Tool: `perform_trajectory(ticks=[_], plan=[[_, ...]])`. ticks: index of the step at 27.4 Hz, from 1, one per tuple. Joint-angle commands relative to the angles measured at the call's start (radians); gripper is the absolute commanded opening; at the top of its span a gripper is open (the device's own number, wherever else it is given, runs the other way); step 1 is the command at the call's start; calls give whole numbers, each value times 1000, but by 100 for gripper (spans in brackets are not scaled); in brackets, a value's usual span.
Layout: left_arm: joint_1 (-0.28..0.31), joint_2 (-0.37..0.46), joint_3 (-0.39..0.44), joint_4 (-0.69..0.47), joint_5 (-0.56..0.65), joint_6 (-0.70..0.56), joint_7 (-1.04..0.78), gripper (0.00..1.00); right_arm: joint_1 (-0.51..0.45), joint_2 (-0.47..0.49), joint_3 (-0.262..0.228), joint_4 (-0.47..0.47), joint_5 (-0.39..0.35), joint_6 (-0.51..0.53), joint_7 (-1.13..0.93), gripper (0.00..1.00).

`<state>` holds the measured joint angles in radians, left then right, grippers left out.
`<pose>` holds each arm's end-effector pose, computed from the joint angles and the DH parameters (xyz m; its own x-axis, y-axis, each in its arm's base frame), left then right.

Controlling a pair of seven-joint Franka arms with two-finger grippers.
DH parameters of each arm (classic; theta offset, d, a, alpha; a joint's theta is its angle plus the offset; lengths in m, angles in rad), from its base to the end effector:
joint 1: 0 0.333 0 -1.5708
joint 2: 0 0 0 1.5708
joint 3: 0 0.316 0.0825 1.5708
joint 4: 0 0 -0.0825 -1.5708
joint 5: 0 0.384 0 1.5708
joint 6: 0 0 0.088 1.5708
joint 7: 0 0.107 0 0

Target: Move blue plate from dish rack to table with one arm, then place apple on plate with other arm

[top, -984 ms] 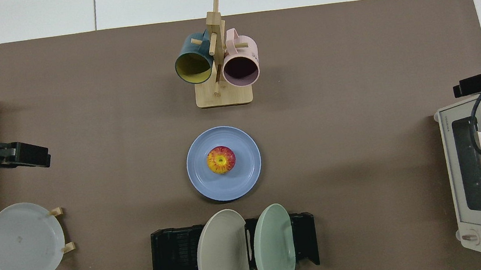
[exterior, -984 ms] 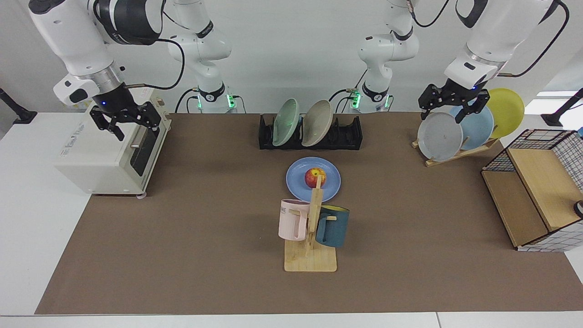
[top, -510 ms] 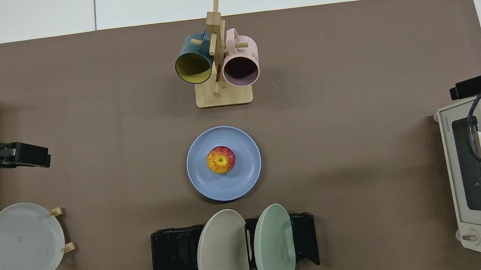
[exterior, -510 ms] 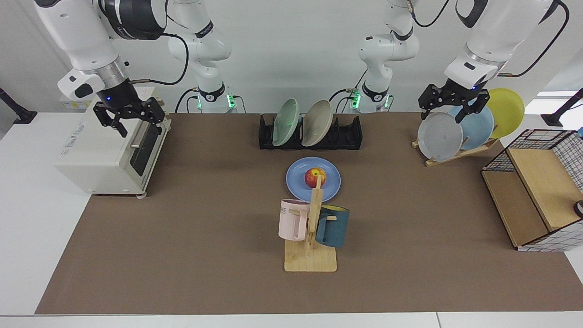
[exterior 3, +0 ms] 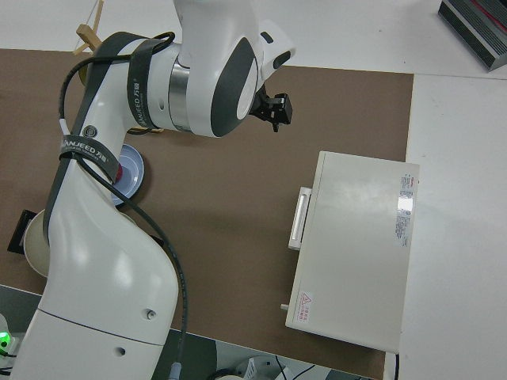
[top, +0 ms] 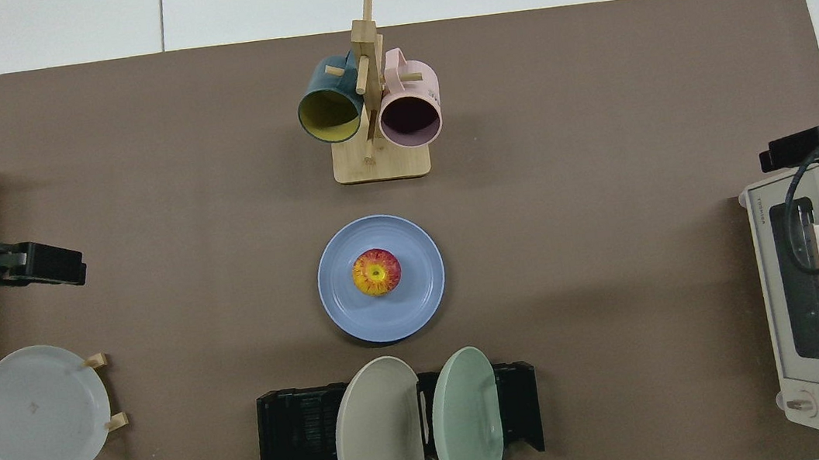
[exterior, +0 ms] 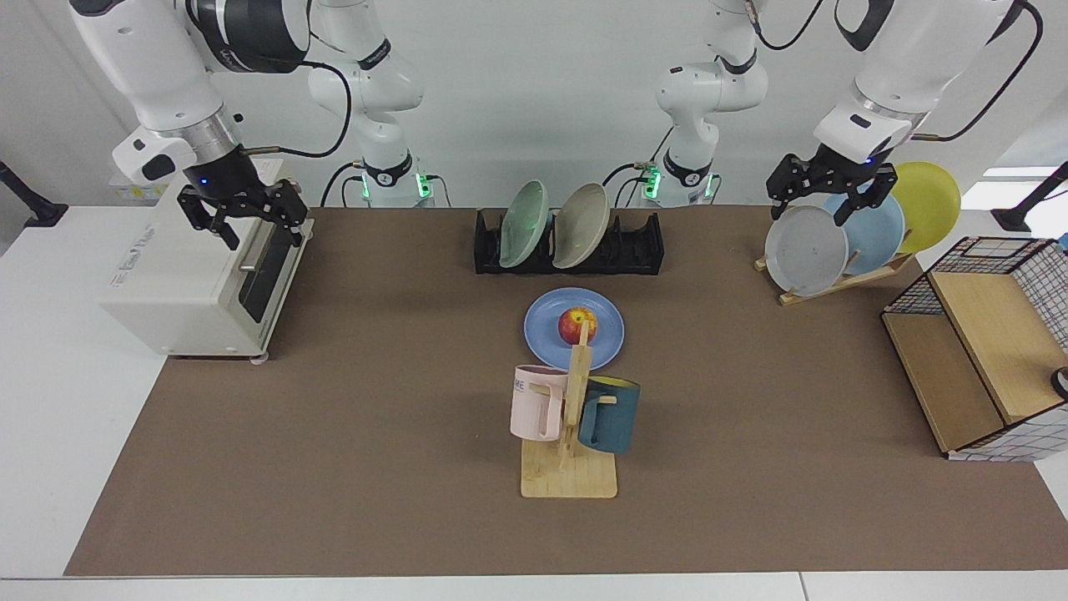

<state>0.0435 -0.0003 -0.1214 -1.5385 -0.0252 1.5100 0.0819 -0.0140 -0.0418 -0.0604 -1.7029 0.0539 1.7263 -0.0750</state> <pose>0.5466 -0.0455 0.6346 0.9867 -0.1606 -0.0260 -0.1599 -0.9868 0.0274 0.5527 -0.0369 0.5988 0.9976 -0.0078 0.0689 -0.0043 -0.9987 -0.0512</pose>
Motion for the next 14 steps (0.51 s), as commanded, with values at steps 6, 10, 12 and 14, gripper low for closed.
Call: perform_trajectory(ticks=[6,10,12,14], plan=[[1,-3,2,15,5,-27,-7,100,80,63,-70,105,-28,-59,26,100],[1,-3,0,15,5,-27,-8,100,85,69,-84,105,-20,-57,30,100],[1,-3,0,15,5,-27,-7,100,83,74,-84,105,-17,-59,49,100],[1,-3,2,15,5,-27,-8,100,86,72,-85,105,-17,-60,72,100]])
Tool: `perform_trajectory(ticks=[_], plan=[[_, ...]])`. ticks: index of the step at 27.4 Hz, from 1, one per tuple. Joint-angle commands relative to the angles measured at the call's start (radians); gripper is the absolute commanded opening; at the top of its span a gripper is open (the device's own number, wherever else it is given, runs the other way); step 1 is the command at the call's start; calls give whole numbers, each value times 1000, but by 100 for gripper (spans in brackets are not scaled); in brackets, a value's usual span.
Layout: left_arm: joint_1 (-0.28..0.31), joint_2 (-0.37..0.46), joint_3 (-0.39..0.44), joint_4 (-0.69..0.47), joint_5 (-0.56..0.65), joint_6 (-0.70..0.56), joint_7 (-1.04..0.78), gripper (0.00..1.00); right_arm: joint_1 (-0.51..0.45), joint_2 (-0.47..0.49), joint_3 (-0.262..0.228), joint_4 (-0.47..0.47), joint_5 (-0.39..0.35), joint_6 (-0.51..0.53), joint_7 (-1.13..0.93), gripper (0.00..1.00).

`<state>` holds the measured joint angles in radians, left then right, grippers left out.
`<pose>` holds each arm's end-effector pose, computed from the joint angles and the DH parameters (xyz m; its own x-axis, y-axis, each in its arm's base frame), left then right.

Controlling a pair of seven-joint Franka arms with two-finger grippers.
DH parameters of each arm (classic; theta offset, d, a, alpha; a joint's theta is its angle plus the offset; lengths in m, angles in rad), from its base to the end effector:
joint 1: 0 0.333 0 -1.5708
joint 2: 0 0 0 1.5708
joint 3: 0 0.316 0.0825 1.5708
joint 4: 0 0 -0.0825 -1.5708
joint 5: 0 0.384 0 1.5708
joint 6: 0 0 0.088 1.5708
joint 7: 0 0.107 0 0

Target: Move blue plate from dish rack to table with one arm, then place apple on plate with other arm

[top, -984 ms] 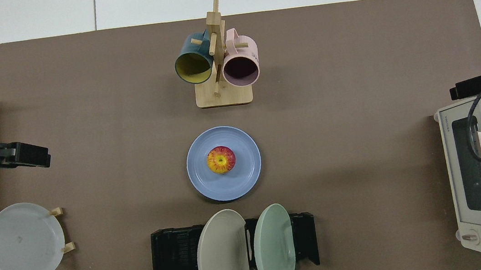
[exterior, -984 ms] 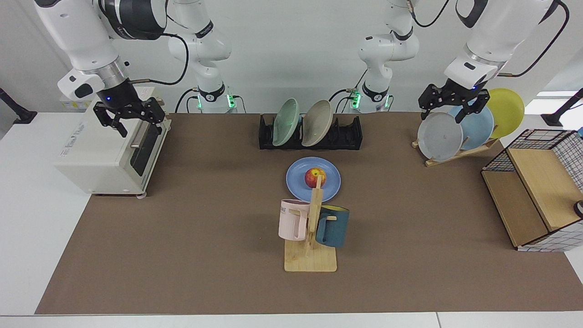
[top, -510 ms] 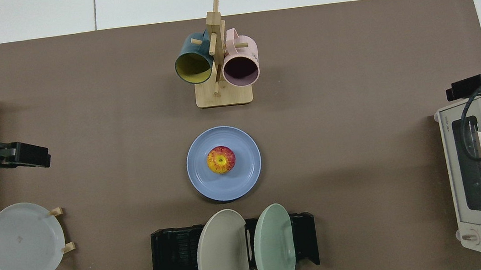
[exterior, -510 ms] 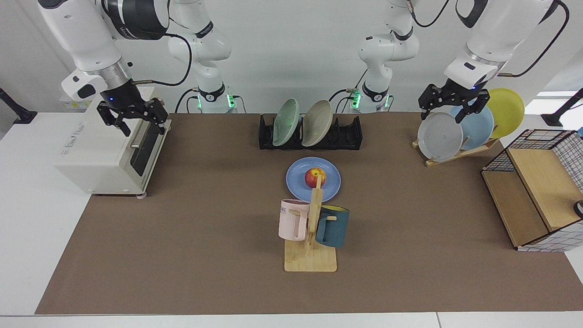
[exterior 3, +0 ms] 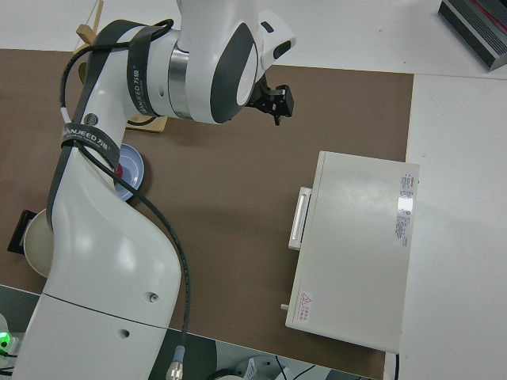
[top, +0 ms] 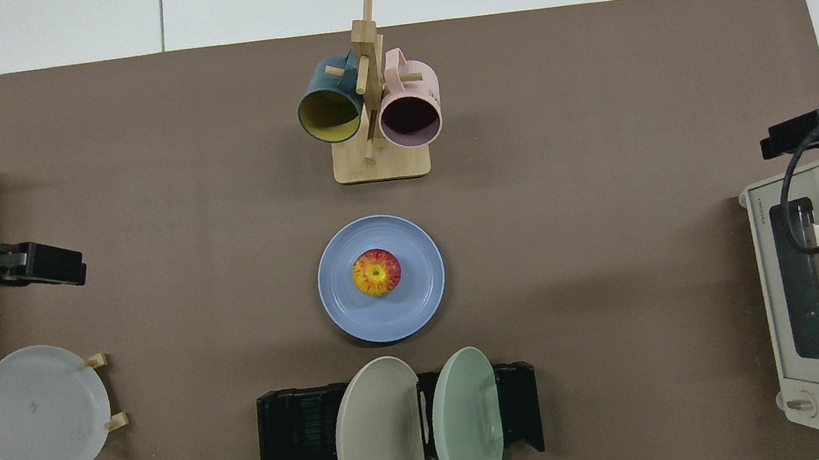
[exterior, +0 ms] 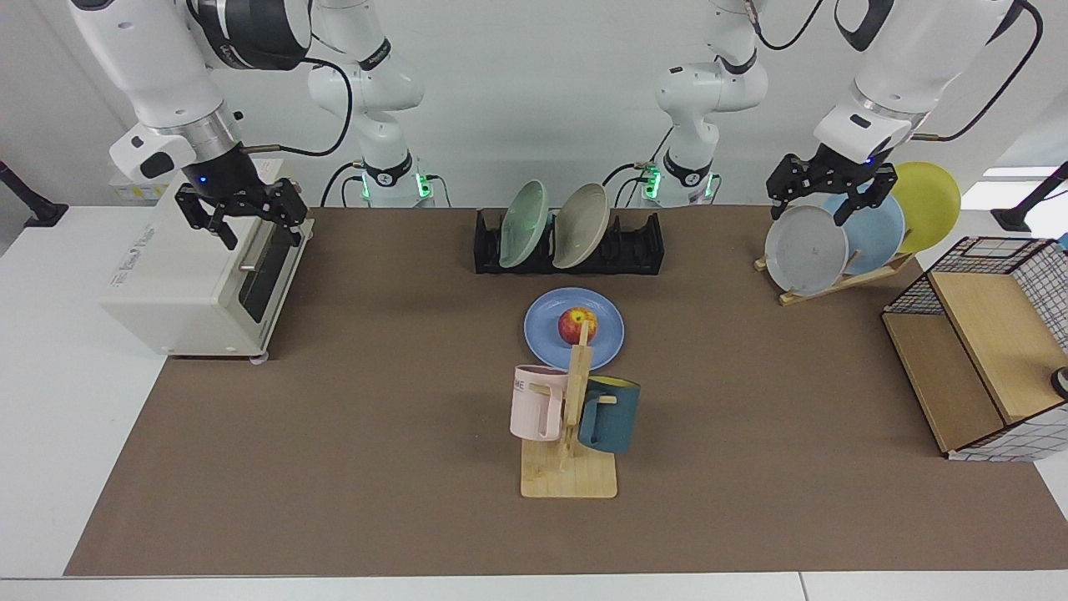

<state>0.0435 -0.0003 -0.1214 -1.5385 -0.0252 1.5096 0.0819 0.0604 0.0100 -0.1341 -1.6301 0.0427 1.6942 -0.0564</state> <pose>0.5465 -0.0455 0.6346 0.9867 -0.1606 -0.0264 -0.1599 -0.9868 0.0274 0.5669 -0.0374 0.6019 0.9982 -0.0224 0.0563 -0.0203 -0.9991 -0.0381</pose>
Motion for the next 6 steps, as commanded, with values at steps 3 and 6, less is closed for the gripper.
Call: perform_trajectory(ticks=[3,6], plan=[[-1,-3,2,15,5,-26,-7,100,16,21,-10,32,-7,-27,69,100],[1,-3,2,15,5,-26,-7,100,16,18,-12,29,-7,-19,69,100]])
